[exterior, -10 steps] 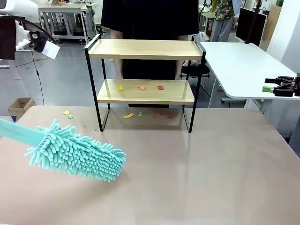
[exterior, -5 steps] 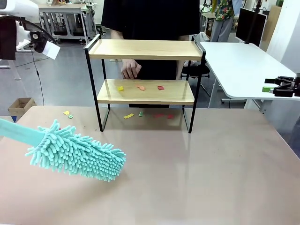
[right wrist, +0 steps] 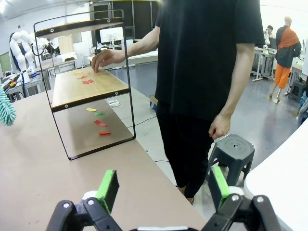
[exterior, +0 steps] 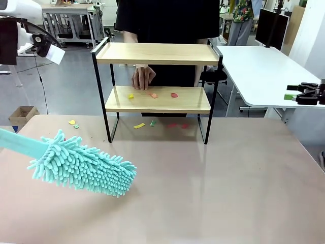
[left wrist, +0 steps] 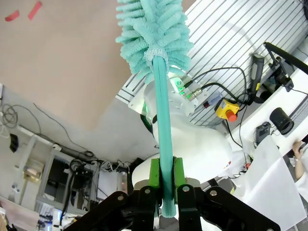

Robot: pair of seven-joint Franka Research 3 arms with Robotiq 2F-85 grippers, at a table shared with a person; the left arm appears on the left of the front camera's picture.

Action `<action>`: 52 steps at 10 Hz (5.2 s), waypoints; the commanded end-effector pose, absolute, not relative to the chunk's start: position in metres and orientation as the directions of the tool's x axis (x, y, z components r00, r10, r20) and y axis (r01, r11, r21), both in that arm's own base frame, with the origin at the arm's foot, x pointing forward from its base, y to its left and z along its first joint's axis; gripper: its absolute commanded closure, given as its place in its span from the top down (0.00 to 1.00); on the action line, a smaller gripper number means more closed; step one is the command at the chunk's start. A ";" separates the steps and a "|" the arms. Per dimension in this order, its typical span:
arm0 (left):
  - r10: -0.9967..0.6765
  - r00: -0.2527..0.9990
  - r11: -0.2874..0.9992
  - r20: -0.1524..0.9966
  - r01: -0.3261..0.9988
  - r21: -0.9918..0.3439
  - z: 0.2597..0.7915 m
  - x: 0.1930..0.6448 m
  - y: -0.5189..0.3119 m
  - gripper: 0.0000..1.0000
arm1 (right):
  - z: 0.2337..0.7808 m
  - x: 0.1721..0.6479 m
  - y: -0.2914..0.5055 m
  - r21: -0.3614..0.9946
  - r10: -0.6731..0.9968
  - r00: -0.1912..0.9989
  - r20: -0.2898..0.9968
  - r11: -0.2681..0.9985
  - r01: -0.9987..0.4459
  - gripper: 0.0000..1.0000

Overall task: Clean the shelf.
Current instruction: Clean the specific section of the Shelf indicated by the human with the Duster.

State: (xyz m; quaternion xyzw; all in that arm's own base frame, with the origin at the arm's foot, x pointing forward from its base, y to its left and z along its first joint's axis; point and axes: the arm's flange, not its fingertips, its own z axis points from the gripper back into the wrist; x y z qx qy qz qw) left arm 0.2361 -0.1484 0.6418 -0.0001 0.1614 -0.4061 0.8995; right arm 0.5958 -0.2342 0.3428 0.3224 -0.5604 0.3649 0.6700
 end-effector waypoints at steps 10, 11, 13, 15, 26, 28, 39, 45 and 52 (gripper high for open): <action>-0.724 0.625 0.678 -0.291 0.721 -0.139 0.648 0.233 -0.151 0.14 | 0.346 0.596 -0.232 0.019 0.130 0.101 0.986 0.523 -0.852 1.00; -0.724 0.625 0.678 -0.291 0.721 -0.139 0.648 0.233 -0.151 0.14 | 0.346 0.596 -0.232 0.019 0.130 0.101 0.986 0.523 -0.852 1.00; -0.724 0.625 0.678 -0.291 0.721 -0.139 0.648 0.233 -0.151 0.14 | 0.346 0.596 -0.232 0.019 0.130 0.101 0.986 0.523 -0.852 1.00; -0.724 0.625 0.678 -0.291 0.721 -0.139 0.648 0.233 -0.151 0.14 | 0.346 0.596 -0.232 0.019 0.130 0.101 0.986 0.523 -0.852 1.00; -0.278 0.955 0.920 0.106 0.296 -0.256 0.687 0.207 -0.283 0.14 | 0.346 0.596 -0.232 0.019 0.130 0.101 0.986 0.523 -0.852 1.00; -0.245 0.953 0.904 0.179 0.291 -0.314 0.687 0.214 -0.319 0.14 | 0.346 0.596 -0.232 0.019 0.130 0.101 0.986 0.523 -0.852 1.00; -0.165 0.933 0.927 0.320 0.257 -0.272 0.637 0.260 -0.416 0.14 | 0.346 0.596 -0.232 0.019 0.130 0.101 0.986 0.523 -0.852 1.00; -0.009 0.888 0.961 0.461 0.136 -0.243 0.578 0.303 -0.451 0.14 | 0.346 0.596 -0.232 0.019 0.130 0.101 0.986 0.523 -0.852 1.00; 0.072 0.862 0.947 0.502 0.098 -0.305 0.521 0.350 -0.476 0.14 | 0.346 0.596 -0.232 0.019 0.130 0.101 0.986 0.523 -0.852 1.00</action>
